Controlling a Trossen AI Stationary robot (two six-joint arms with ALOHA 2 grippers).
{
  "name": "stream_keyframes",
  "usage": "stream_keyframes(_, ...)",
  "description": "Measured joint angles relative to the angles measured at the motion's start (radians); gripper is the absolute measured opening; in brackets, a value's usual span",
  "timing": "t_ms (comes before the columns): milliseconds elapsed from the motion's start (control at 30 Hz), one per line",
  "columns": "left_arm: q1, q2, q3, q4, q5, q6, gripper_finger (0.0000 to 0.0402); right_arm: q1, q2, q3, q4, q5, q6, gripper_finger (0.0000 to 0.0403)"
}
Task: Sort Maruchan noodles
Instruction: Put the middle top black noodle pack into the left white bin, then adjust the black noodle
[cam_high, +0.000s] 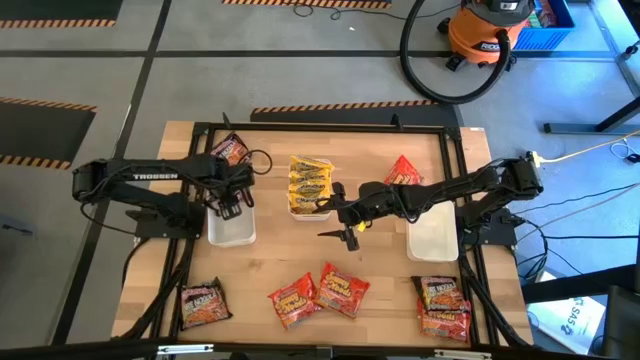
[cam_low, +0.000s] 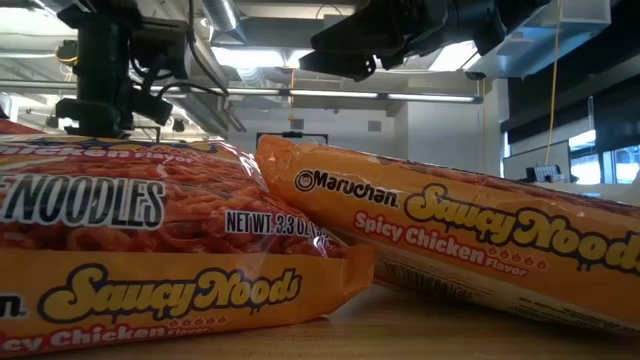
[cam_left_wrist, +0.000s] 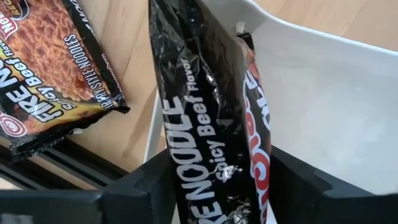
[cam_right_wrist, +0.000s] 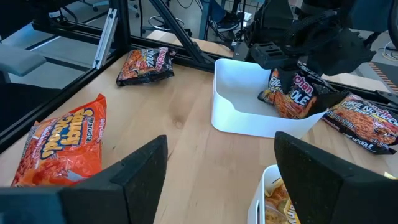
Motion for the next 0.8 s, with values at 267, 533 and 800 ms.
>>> stream_keyframes(267, 0.000, 0.000, 0.057, -0.018, -0.012, 0.019, 0.0226, 0.000, 0.000, 0.000, 0.000, 0.000, 0.000, 0.0271)
stream_keyframes(533, 0.000, 0.000, 0.179, -0.105, 0.004, 0.030, 0.0226, 0.000, 0.000, 0.000, -0.001, 0.000, 0.000, 0.0271)
stream_keyframes(800, 0.000, -0.001, 0.318, -0.096, -0.007, 0.010, 0.0231, 0.000, 0.000, 0.000, -0.001, 0.000, 0.005, 0.0271)
